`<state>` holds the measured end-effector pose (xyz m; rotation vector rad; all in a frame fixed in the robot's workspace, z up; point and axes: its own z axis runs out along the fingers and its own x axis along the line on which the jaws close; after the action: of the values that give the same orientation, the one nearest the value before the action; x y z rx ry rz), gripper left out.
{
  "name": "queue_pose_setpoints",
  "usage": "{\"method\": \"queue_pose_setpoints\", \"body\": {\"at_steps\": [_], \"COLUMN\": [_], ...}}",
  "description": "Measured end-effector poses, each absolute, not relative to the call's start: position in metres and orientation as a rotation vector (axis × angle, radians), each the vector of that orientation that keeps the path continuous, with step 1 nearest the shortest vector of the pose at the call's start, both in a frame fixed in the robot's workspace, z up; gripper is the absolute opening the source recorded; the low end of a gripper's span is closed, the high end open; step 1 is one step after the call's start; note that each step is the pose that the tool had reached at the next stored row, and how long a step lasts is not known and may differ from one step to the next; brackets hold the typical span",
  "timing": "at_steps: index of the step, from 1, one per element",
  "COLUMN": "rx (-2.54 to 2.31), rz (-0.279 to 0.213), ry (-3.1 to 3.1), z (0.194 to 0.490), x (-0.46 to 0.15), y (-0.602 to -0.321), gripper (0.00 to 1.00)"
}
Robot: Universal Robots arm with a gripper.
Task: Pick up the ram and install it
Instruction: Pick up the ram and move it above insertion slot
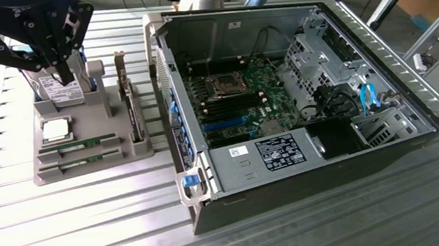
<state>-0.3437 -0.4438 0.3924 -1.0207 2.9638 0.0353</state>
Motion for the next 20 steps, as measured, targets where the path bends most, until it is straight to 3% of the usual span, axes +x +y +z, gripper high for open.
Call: {"method": "queue_pose_setpoints", "body": {"at_steps": [20], "rx": [-2.045], "rz": [0.008], "ry": [2.394], "z": [0.391], "x": [-0.3437], "y": [-0.4438], "gripper": [0.11]}}
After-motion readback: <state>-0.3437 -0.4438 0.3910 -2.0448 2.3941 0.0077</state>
